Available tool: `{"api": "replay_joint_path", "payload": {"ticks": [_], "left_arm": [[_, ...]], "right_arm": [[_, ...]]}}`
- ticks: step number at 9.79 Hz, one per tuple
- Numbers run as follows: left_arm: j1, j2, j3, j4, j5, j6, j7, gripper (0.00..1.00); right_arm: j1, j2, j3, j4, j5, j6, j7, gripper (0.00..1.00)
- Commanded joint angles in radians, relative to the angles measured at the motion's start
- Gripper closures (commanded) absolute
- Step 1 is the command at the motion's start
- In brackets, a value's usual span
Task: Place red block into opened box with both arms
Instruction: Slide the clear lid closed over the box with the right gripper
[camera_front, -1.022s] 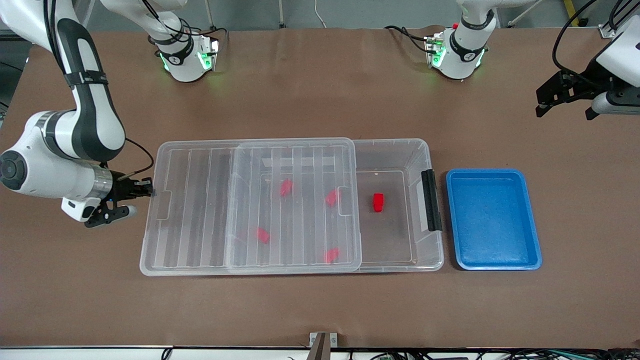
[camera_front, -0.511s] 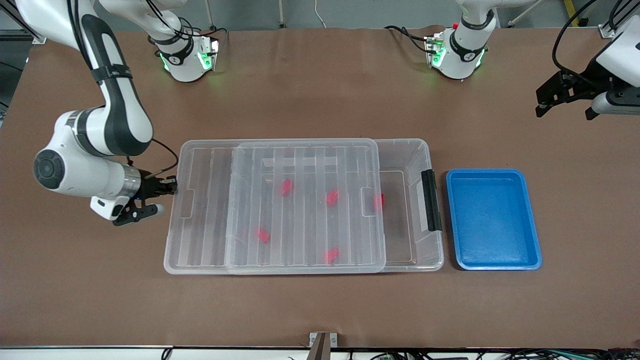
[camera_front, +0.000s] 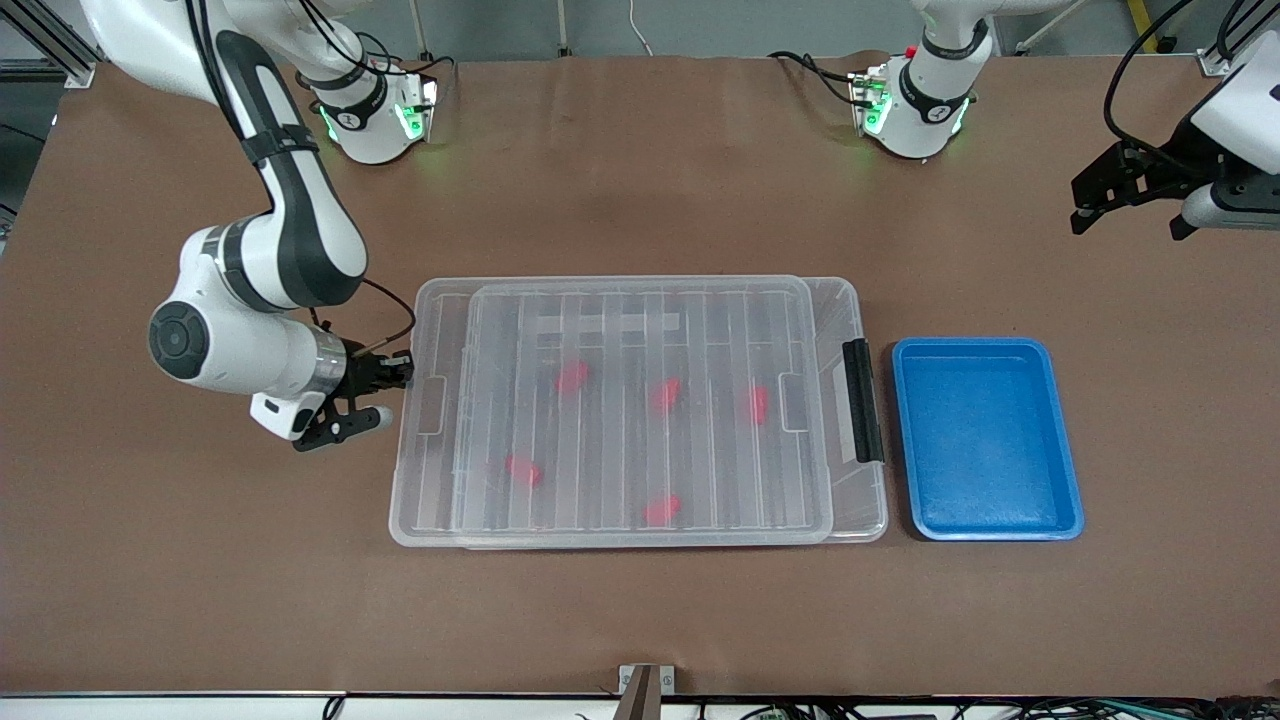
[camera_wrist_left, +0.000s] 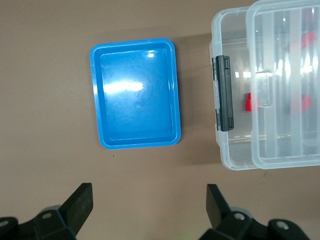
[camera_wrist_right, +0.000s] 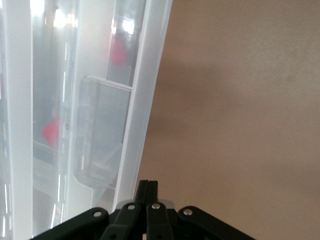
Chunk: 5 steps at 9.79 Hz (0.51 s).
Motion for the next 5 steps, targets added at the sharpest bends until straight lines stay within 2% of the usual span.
{"api": "replay_joint_path", "payload": {"ticks": [1,5], "left_arm": [[-0.001,0.014,-0.005,-0.028,0.001,0.010,-0.011,0.00],[-0.003,0.016,-0.005,-0.028,0.001,0.011,-0.011,0.00]], "right_arm": [[0.022,0.027,-0.006,0.026,0.016,0.009,0.028,1.00],[0.028,0.032,-0.008,0.026,0.010,0.003,0.028,0.99]]}}
